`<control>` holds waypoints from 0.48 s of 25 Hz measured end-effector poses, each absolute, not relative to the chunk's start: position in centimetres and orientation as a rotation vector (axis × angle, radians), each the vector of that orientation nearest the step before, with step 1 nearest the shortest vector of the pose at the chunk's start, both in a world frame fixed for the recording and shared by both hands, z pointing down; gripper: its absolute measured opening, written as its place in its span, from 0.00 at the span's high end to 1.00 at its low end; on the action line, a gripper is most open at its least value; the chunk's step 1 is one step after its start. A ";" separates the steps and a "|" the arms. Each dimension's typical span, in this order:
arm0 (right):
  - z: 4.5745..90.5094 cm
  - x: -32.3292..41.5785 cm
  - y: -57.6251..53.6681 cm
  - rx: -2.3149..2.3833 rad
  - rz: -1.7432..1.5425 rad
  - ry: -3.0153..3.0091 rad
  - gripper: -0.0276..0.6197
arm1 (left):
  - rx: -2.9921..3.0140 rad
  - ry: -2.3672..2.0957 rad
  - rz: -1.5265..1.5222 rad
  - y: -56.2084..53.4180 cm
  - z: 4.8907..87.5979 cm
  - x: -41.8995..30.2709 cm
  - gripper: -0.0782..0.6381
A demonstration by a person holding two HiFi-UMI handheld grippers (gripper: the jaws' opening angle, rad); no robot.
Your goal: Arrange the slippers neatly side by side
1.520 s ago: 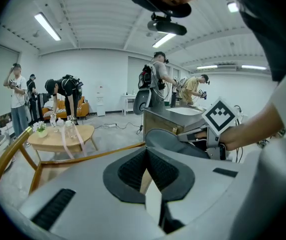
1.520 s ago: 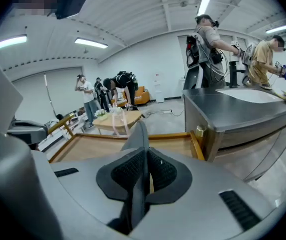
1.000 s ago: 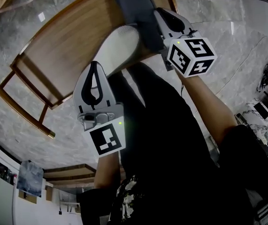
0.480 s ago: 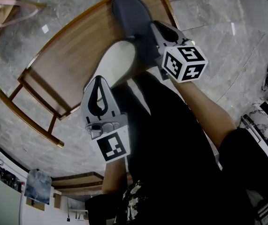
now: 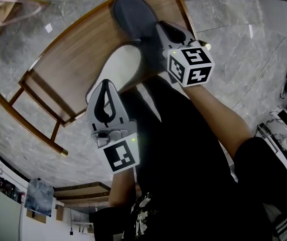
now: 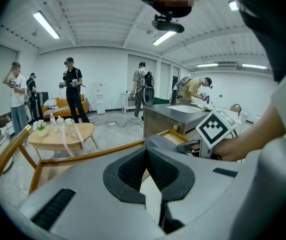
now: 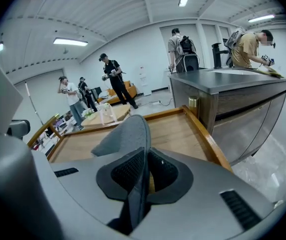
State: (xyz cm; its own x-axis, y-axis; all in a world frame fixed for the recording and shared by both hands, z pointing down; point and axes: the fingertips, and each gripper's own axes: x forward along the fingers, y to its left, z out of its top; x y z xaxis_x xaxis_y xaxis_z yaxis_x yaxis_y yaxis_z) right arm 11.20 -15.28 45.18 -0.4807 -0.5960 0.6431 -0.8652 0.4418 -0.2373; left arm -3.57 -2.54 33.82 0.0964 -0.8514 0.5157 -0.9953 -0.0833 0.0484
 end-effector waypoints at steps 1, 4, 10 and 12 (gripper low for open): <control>45.4 11.3 -15.2 1.228 0.768 -2.217 0.92 | 1.997 -1.809 0.510 -2.6 33.9 -3.5 0.89; 45.8 11.5 -15.0 1.224 0.738 -2.200 0.92 | 1.995 -1.807 0.510 -2.6 34.0 -3.5 0.89; 45.8 11.1 -15.0 1.176 0.612 -2.204 0.92 | 2.001 -1.806 0.515 -2.5 34.0 -3.4 0.89; 45.8 11.1 -14.9 1.157 0.556 -2.201 0.92 | 1.998 -1.809 0.515 -2.6 34.0 -3.3 0.89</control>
State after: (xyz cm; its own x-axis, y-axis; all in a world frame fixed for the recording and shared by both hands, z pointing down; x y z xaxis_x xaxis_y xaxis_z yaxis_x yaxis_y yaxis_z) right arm 11.10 -14.94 45.80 -0.4519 -0.5953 0.6644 -0.8394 0.5359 -0.0908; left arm -3.28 -2.58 33.96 0.0972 -0.8500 0.5177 -0.9952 -0.0868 0.0444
